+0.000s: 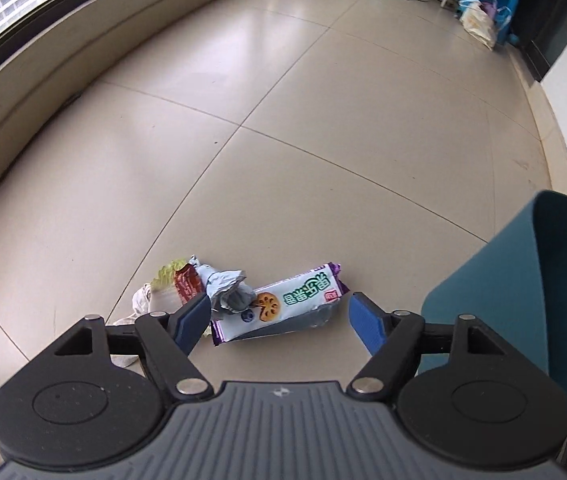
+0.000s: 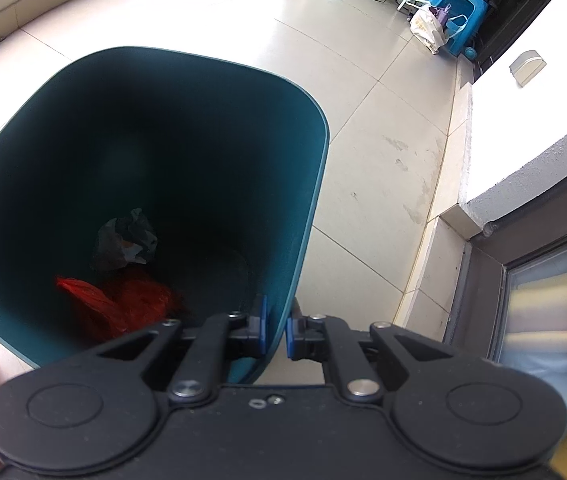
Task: Collect trash
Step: 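Open the left tool over the bin and return it to the pile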
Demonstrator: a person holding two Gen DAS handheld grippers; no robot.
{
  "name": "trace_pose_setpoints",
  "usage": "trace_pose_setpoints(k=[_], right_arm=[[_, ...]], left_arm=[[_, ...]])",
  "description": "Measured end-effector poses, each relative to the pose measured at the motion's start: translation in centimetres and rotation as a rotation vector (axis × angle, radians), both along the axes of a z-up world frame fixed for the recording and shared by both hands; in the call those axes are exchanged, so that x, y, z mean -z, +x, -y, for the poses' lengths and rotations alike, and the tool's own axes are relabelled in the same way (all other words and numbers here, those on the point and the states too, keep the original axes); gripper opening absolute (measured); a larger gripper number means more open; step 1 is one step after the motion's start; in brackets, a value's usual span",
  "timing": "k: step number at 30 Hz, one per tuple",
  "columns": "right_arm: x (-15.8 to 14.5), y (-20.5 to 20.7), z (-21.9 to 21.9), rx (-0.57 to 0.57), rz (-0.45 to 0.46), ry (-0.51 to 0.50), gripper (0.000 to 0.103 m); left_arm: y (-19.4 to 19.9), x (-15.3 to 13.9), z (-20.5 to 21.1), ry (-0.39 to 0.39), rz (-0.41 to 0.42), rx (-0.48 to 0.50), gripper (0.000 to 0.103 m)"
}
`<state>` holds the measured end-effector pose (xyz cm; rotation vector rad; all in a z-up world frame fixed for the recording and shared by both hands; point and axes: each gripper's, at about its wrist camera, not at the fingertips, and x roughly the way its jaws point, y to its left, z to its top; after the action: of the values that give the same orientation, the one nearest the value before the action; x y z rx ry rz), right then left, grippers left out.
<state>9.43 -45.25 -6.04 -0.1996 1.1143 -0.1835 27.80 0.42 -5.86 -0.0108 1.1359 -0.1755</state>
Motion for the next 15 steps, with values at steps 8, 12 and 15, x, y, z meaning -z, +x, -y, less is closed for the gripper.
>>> trace_pose_setpoints(k=[8,12,15], right_arm=[[0.1,0.6,0.2,0.024,-0.009,0.000,0.008],[0.2,0.7,0.2,0.026,-0.012,-0.006,0.008],[0.3,0.7,0.2,0.036,-0.012,-0.009,0.009]], left_arm=[[4.6,6.5,-2.8,0.050,-0.097,-0.092,0.076],[6.2,10.6,-3.4,0.068,-0.151,-0.129,0.076],[7.3,13.3,-3.5,0.061,-0.199,-0.143,0.076]])
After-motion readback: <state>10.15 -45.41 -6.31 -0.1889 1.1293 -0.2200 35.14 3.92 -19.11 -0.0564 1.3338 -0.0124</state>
